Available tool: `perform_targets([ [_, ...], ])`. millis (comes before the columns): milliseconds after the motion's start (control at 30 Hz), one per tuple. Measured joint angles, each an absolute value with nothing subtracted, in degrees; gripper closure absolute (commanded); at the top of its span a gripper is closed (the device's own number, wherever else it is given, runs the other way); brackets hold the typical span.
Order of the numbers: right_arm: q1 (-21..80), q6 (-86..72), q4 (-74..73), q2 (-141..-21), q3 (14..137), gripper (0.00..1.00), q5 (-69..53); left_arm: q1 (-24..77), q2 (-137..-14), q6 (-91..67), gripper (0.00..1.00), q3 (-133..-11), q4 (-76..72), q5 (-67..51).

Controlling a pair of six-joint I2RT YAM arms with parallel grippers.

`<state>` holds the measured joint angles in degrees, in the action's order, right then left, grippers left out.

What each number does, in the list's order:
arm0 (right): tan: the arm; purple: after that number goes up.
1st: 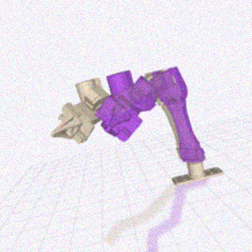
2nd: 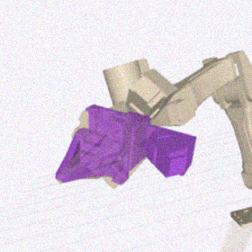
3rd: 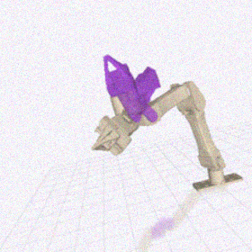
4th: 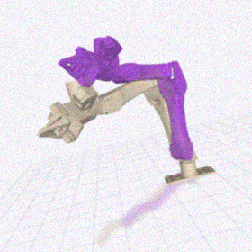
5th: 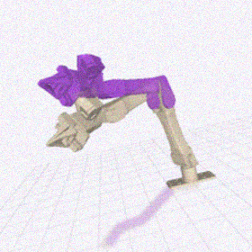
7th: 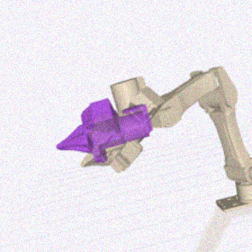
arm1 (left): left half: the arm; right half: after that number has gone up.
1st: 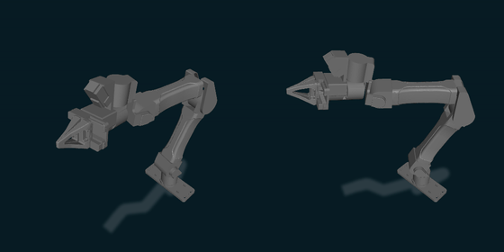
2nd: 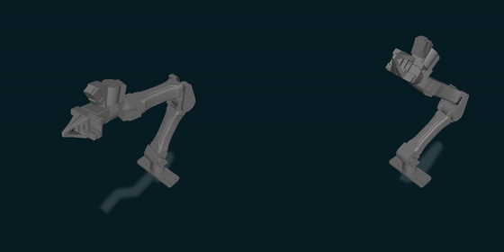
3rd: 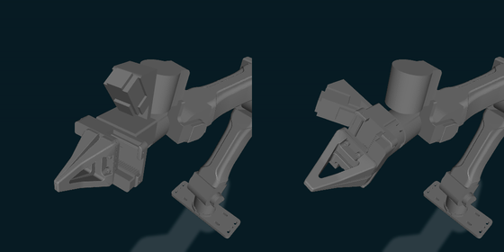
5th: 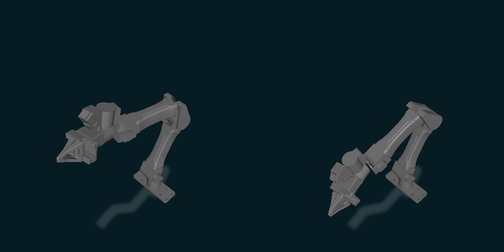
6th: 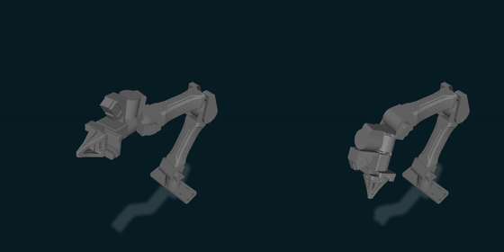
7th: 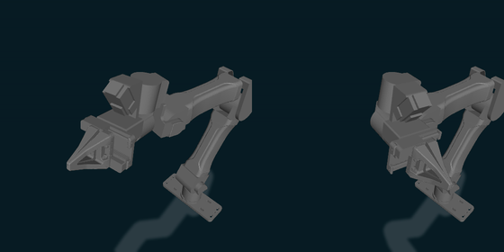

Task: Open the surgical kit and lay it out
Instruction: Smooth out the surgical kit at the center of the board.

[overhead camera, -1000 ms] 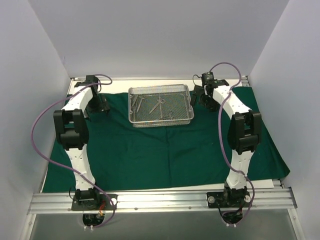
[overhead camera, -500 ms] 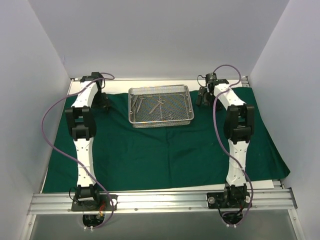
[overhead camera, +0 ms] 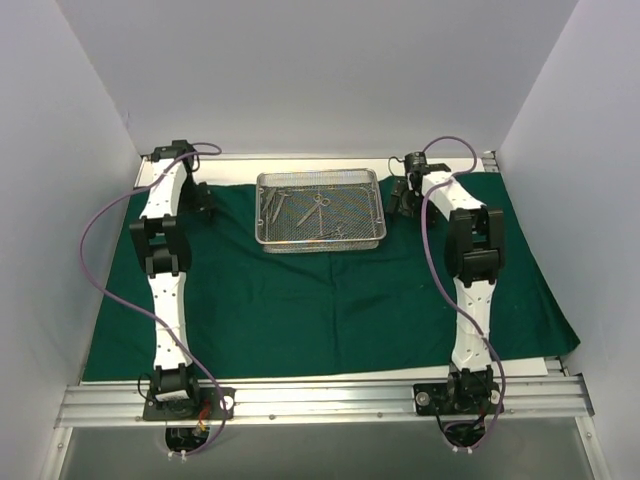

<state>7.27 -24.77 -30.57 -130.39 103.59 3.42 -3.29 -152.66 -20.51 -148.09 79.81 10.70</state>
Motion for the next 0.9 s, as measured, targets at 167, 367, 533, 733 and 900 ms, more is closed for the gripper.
perform_targets([
  [167,9.5,-28.9,-30.6,-130.2,103.4,0.07,3.6,-6.6,-153.7,-18.0,0.07,-149.6,79.4,6.4],
  [367,10.5,-33.4,-29.3,-129.2,101.8,0.07,2.6,-9.6,-154.5,-16.2,0.07,-150.5,78.7,2.6],
  [533,8.7,-36.1,-24.8,-126.0,96.5,0.07,0.1,-9.7,-154.6,-15.7,0.07,-150.9,78.7,2.5],
  [733,5.4,-38.0,-21.6,-123.6,92.6,0.07,-4.3,-9.1,-154.6,-15.4,0.07,-150.9,78.5,2.8],
  [900,3.8,-37.7,-22.7,-124.0,93.3,0.07,-5.0,-9.1,-154.5,-15.4,0.07,-150.5,78.3,2.9],
])
